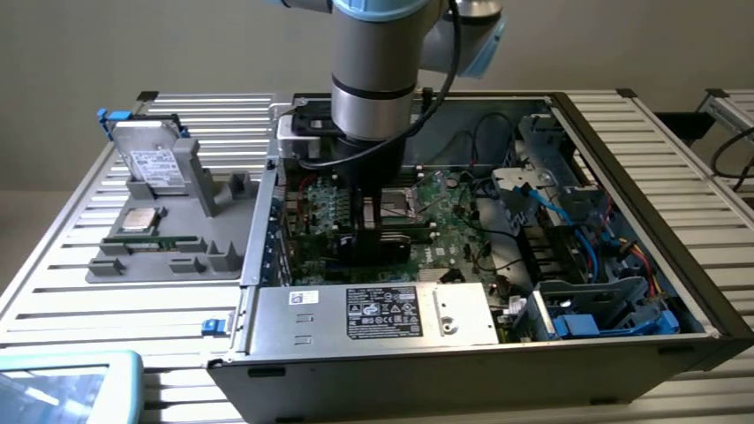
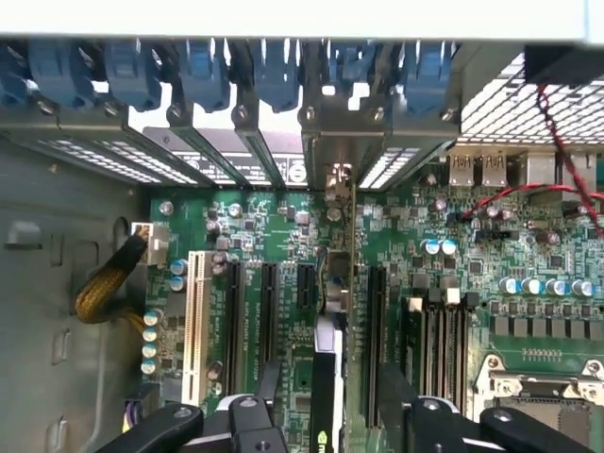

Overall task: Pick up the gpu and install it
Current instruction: 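Insert the gpu into the slot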

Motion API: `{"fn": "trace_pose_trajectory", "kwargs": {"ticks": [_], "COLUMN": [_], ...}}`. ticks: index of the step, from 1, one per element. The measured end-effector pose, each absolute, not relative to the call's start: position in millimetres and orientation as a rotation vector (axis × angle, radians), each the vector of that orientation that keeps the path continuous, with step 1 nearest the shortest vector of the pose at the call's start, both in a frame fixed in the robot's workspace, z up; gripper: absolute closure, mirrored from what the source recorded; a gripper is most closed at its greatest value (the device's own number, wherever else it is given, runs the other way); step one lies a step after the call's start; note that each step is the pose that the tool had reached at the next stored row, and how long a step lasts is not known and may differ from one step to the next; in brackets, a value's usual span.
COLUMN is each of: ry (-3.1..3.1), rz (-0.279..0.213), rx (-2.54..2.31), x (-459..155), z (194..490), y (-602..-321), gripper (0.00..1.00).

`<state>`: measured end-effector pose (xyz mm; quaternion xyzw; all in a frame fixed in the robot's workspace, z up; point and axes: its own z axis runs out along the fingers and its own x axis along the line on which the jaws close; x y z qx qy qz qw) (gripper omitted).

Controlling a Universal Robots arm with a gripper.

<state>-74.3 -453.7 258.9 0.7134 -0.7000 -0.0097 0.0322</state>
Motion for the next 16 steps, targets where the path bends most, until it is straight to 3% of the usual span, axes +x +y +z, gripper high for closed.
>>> {"fn": "trace_pose_trajectory", "kwargs": {"ticks": [10,16], "ry": [-2.155,-2.156], "rz": [-0.029,-0.029], "rx": [2.196,2.196], "x": [-85,-85], "z": [296,298], "y": [-454,-454], "gripper": [0.47,0.47]}}
